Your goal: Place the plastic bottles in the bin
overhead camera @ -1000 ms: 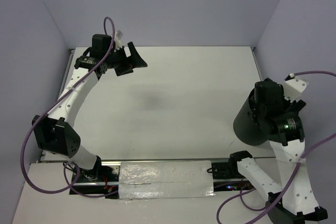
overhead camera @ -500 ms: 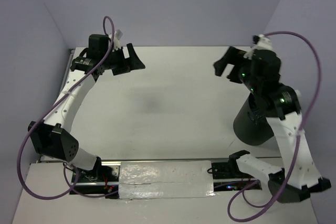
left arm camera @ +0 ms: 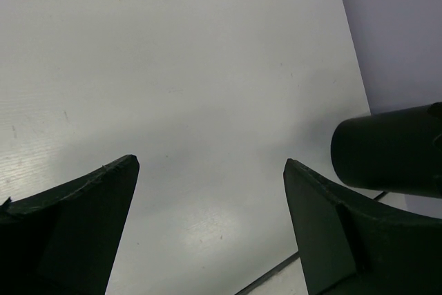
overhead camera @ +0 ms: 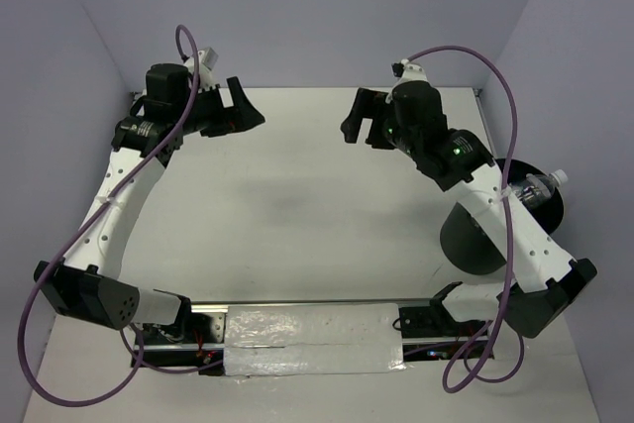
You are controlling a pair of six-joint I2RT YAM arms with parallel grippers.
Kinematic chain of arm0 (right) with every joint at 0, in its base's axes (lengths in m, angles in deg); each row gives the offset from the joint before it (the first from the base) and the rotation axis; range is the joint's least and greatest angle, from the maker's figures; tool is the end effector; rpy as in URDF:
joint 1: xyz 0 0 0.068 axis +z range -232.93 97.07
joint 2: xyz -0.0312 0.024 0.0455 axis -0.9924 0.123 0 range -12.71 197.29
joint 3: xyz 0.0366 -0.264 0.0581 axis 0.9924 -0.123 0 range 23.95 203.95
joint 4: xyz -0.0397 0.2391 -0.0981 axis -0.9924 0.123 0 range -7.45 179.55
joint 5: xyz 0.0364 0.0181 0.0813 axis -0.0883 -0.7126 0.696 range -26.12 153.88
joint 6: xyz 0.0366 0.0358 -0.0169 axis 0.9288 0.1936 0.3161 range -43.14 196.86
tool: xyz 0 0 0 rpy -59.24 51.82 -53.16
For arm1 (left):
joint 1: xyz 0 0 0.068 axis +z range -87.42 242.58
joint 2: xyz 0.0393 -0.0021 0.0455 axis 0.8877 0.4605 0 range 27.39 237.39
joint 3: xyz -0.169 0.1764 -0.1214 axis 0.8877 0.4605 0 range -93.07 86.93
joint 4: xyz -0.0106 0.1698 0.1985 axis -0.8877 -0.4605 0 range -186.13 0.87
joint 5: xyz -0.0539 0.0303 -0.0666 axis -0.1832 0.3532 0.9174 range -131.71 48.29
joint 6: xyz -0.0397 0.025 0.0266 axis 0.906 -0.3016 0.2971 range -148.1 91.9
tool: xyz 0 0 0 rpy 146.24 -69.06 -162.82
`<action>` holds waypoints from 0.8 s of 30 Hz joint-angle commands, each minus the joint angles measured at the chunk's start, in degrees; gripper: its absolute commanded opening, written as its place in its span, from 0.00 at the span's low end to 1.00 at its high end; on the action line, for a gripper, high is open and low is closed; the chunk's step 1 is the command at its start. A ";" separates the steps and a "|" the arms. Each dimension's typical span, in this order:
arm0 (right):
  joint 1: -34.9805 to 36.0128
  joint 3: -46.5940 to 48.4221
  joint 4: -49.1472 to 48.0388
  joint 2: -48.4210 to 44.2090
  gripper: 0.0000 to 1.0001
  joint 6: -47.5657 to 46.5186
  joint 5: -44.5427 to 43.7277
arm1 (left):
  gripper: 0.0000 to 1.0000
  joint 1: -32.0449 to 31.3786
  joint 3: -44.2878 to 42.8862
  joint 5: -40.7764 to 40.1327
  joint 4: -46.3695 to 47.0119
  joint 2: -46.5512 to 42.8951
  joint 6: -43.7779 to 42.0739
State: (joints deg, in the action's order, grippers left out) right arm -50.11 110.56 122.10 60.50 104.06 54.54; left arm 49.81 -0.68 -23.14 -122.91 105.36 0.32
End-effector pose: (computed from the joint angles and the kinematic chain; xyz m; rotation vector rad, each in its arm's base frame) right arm 0.2267 0.1395 0.4333 0.0037 2.0565 0.4946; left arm 0.2849 -0.0762 0.4279 -0.0639 2.0543 -0.7785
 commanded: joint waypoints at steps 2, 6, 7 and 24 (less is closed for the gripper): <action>0.84 -1.35 -3.69 -1.75 1.00 1.36 -4.54 | 0.99 -0.14 -1.24 -7.38 1.26 -1.60 -1.18; 1.11 -1.70 -3.16 -2.81 1.00 1.54 -6.91 | 0.99 -0.14 -0.63 -11.09 1.43 -2.21 0.14; 1.11 -1.79 -3.34 -3.07 1.00 1.54 -7.26 | 0.99 -0.06 -0.37 -11.27 1.78 -2.30 0.23; 1.19 -3.11 -2.38 -5.89 1.00 3.12 -11.30 | 0.99 0.03 3.85 -10.48 6.70 -4.23 6.99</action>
